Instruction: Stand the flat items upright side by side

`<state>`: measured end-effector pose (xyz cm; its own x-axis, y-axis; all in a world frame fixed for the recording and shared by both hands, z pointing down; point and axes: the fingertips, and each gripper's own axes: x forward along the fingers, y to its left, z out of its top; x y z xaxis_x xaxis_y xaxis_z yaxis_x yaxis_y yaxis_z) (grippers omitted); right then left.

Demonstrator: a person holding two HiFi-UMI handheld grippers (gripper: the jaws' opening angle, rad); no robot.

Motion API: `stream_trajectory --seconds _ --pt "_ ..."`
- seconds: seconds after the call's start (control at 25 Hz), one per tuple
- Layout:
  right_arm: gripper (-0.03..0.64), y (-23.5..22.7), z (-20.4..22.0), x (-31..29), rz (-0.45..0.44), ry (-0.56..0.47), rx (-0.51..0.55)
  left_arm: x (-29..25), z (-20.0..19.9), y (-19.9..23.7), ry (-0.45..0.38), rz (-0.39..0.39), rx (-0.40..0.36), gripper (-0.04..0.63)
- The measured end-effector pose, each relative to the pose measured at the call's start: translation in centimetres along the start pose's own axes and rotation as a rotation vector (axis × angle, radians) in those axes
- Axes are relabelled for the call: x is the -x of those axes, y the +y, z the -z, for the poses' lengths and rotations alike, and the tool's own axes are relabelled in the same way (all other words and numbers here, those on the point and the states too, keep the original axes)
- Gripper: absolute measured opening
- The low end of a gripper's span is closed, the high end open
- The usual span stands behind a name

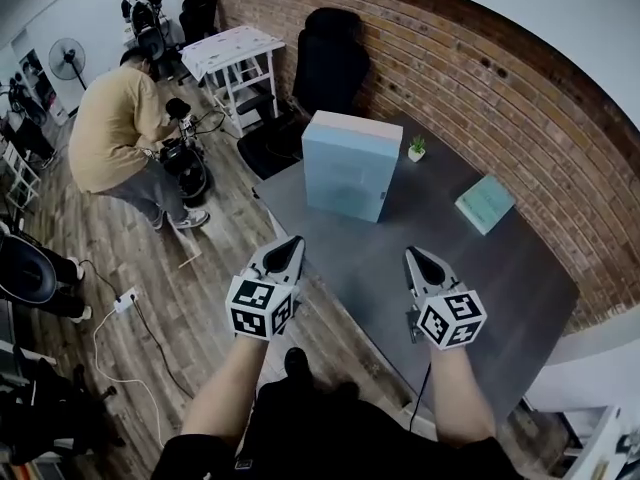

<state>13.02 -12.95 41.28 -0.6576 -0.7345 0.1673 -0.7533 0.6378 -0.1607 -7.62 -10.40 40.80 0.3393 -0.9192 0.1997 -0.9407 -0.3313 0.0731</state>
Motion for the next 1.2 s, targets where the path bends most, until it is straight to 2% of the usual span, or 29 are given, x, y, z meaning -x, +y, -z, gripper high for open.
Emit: stream_trajectory --seconds 0.16,0.32,0.44,0.8,1.2 --pt "0.016 0.4 -1.5 2.2 -0.031 -0.044 0.013 1.6 -0.6 -1.5 -0.019 -0.002 -0.005 0.017" --pt "0.015 0.5 -4.8 2.5 -0.023 -0.102 0.096 1.8 -2.7 -0.1 -0.048 -0.013 -0.024 0.017" --pt "0.015 0.8 -6.3 2.1 -0.016 -0.122 0.105 2.0 -4.2 0.9 -0.068 -0.014 -0.050 0.017" --pt "0.015 2.4 -5.5 -0.6 -0.015 -0.091 0.102 2.2 -4.6 3.5 -0.084 -0.032 -0.059 0.017" --pt "0.015 3.4 -6.4 -1.4 -0.016 -0.104 0.111 2.0 -4.6 4.2 -0.089 -0.029 -0.059 0.017"
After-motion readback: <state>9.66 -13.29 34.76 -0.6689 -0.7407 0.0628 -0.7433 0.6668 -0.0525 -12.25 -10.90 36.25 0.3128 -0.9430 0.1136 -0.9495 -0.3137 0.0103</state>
